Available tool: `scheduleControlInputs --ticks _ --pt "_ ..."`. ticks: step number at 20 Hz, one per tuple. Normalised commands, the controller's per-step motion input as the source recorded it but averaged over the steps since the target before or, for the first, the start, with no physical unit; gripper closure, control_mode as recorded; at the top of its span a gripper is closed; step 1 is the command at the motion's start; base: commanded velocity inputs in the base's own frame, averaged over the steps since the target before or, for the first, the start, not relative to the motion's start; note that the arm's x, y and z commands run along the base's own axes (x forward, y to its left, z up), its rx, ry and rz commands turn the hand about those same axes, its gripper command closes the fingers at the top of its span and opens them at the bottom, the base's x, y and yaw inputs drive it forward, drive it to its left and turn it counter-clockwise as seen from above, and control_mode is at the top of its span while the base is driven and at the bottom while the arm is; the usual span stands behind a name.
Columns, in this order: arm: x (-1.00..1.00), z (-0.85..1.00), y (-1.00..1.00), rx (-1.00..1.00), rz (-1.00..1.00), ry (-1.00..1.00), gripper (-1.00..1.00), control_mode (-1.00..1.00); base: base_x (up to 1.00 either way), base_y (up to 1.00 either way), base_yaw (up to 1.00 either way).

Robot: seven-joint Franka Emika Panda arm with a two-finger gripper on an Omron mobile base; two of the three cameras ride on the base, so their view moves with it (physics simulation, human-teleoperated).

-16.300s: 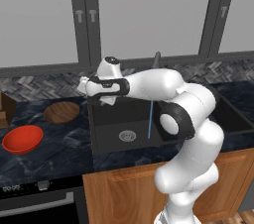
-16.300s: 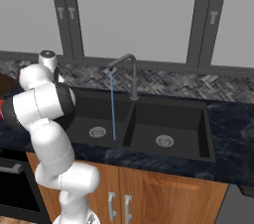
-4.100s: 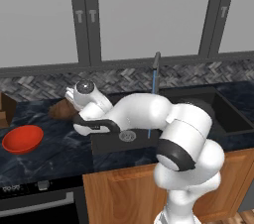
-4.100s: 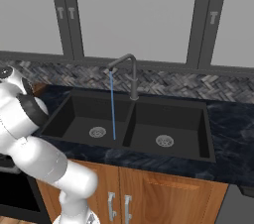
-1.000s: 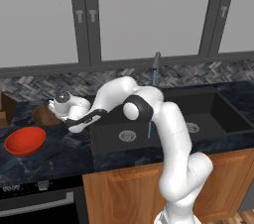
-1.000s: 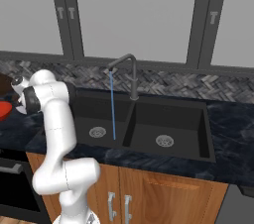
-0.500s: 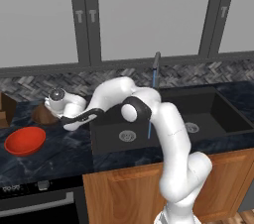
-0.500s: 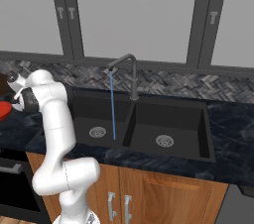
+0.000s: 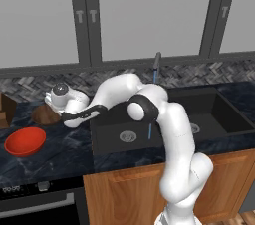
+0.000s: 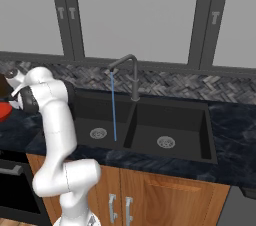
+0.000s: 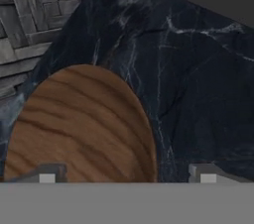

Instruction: Rinse each bowl for a few seconds and place them down in the sink or on the counter.

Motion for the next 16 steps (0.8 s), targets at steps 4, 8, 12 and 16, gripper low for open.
scheduleControlInputs --ticks 4,8,12,16 --pt "-0.52 0.29 -0.03 0.09 0.04 -0.01 -1.0 -1.0 0.0 0.0 0.0" --pt "-0.57 0.3 -0.01 0.1 0.09 0.0 -1.0 -1.0 0.0 0.0 0.0" --pt "-0.51 0.33 -0.16 0.1 0.12 0.04 -1.0 -1.0 0.0 0.0 0.0" --pt "-0.5 0.37 -0.26 0.09 0.12 0.09 -1.0 -1.0 0.0 0.0 0.0"
